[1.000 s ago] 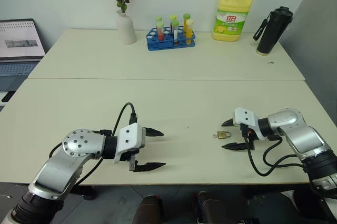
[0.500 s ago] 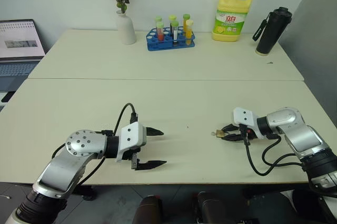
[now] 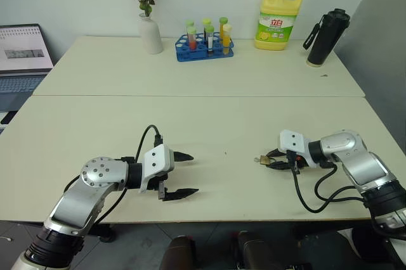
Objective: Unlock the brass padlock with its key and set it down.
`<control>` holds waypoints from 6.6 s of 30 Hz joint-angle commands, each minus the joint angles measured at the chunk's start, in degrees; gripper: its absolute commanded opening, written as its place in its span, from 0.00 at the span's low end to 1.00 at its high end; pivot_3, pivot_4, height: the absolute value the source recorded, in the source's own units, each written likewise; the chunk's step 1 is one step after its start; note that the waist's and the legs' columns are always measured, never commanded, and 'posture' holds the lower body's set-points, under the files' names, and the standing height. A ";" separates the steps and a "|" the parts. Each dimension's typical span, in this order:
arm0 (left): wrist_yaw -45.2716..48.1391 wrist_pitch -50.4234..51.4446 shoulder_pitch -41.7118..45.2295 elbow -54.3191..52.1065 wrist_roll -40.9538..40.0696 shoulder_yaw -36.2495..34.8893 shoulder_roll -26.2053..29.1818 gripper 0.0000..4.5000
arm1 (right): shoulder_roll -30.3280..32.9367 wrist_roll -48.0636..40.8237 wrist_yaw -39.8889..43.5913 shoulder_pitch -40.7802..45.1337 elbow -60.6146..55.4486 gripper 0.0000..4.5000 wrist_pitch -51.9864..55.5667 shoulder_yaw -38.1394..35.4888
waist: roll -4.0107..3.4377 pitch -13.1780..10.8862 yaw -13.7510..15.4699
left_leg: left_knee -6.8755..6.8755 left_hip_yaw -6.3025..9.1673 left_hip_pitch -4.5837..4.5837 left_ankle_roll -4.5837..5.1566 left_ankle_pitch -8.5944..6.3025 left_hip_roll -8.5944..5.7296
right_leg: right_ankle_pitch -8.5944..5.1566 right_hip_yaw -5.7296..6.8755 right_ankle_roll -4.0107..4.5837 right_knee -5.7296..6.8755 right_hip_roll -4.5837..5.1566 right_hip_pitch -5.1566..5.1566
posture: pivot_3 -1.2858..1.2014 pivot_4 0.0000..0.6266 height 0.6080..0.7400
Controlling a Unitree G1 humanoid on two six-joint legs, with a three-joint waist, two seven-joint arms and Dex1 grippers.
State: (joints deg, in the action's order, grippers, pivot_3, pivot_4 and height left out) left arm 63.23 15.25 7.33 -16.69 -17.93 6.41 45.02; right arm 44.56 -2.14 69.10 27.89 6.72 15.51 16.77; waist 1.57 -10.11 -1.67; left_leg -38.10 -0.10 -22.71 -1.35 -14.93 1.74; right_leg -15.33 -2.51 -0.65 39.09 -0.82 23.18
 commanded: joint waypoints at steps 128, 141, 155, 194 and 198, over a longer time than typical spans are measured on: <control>2.37 -5.10 29.23 14.57 -0.40 4.80 -15.96 0.00 | -12.74 25.11 -38.47 -1.95 -19.11 0.20 -35.93 -2.82 | 0.08 0.00 0.04 | 0.01 0.06 -0.15 -0.05 0.02 -0.08 | 0.04 -0.11 0.06 0.00 -0.02 0.08 | 0.52 0.24 1.00; 2.10 -6.10 30.56 18.99 -0.56 3.24 -19.44 0.00 | -12.71 25.42 -38.74 -1.78 -18.44 0.20 -36.92 -2.82 | 0.08 0.00 0.04 | 0.01 0.03 -0.16 -0.02 0.01 -0.11 | 0.03 -0.04 0.06 -0.01 -0.03 0.08 | 0.52 0.24 1.00; -3.36 23.85 33.27 13.79 -14.01 -2.89 -20.25 0.60 | -12.05 25.51 -38.25 -1.94 -18.52 0.20 -37.11 -3.04 | 0.09 0.00 0.01 | 0.00 0.10 -0.17 -0.03 0.02 -0.08 | 0.03 -0.02 0.05 0.02 -0.04 0.08 | 0.52 0.24 1.00; -6.31 28.21 32.44 12.07 -13.62 0.17 -18.64 0.04 | -10.61 25.01 -37.02 -2.57 -18.14 0.43 -37.38 -4.54 | 0.09 0.00 0.02 | 0.00 0.10 -0.16 -0.05 0.03 -0.09 | 0.03 -0.06 0.06 0.02 -0.02 0.08 | 0.52 0.24 1.00; -4.71 28.15 33.04 12.85 -14.37 -0.88 -17.45 0.04 | -8.08 18.15 -32.97 -5.36 -20.39 0.65 -33.88 -7.14 | 0.09 0.00 0.06 | 0.00 0.10 -0.16 -0.05 0.02 -0.09 | 0.03 -0.06 0.06 0.02 -0.02 0.08 | 0.52 0.24 1.00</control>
State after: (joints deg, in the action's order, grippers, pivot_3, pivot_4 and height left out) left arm 57.33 44.17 39.28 -2.41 -31.41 6.91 26.59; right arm 35.44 20.66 34.13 23.38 -10.88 -20.03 12.37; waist 1.66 -10.11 -1.61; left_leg -38.09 0.02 -22.88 -1.40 -14.91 1.66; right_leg -15.29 -2.57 -0.59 39.11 -0.84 23.26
